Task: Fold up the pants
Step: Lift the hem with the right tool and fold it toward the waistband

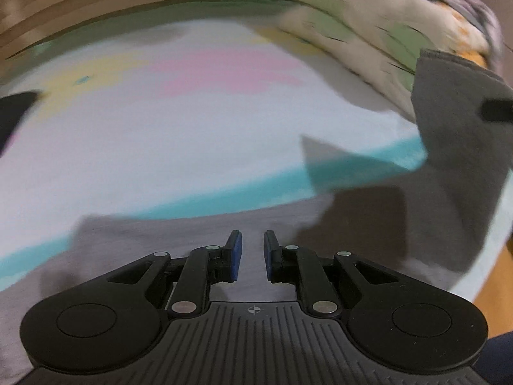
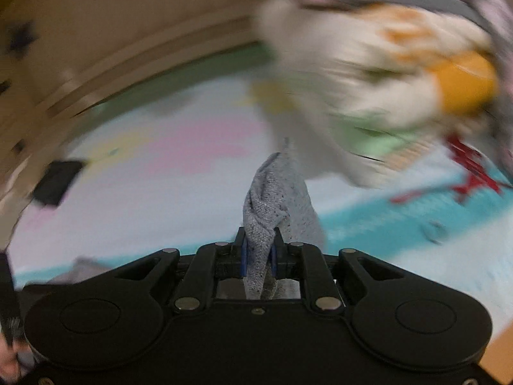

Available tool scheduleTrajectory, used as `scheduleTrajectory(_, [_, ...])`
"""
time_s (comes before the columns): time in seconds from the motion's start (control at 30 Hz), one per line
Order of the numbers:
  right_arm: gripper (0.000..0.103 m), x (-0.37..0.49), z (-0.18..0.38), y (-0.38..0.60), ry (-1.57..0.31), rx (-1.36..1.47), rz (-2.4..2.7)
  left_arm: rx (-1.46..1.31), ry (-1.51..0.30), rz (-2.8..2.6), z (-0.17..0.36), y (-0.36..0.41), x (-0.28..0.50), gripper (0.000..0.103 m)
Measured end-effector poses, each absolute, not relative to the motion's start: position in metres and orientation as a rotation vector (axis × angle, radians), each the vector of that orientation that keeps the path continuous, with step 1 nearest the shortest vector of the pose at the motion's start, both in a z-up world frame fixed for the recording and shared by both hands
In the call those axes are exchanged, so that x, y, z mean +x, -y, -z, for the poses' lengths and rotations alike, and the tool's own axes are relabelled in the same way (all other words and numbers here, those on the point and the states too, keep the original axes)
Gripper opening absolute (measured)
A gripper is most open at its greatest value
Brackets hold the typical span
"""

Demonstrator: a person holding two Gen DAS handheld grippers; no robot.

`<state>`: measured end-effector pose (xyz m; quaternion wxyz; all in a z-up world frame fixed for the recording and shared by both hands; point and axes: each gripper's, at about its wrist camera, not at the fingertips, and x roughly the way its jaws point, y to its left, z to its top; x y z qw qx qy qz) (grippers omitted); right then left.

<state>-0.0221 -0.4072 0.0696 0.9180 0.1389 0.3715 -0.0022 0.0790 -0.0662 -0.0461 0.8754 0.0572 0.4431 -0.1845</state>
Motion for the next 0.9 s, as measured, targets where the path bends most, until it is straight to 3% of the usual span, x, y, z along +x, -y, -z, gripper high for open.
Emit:
scheduleTrajectory(0.2, [0.021, -0.005, -0.07, 0.272, -0.798, 0.123, -0.239, 0.079, -0.881, 0.231, 0.037, -0.014, 0.08, 0.014])
scheduleTrajectory(0.47, [0.021, 0.012, 0.013, 0.131, -1.006, -0.175, -0.38, -0.024, -0.894, 0.163, 0.043, -0.05, 0.095, 0.014])
scheduleTrajectory(0.53, [0.026, 0.006, 0.03, 0.109, -1.034, -0.273, -0.405, -0.021, -0.891, 0.176, 0.043, -0.052, 0.092, 0.014])
scheduleTrajectory(0.63, [0.042, 0.002, 0.035, 0.109, -1.057, -0.314, -0.451, -0.036, -0.889, 0.208, 0.044, -0.055, 0.088, 0.015])
scheduleTrajectory(0.7, [0.066, 0.003, 0.026, 0.123, -1.035, -0.259, -0.479, -0.045, -0.893, 0.237, 0.045, -0.057, 0.086, 0.015])
scheduleTrajectory(0.77, [0.083, 0.002, 0.015, 0.135, -0.991, -0.201, -0.461, -0.065, -0.905, 0.275, 0.049, -0.057, 0.081, 0.015])
scheduleTrajectory(0.9, [0.094, 0.013, 0.002, 0.175, -0.908, -0.144, -0.282, -0.174, -0.965, 0.388, 0.061, -0.052, 0.081, 0.015])
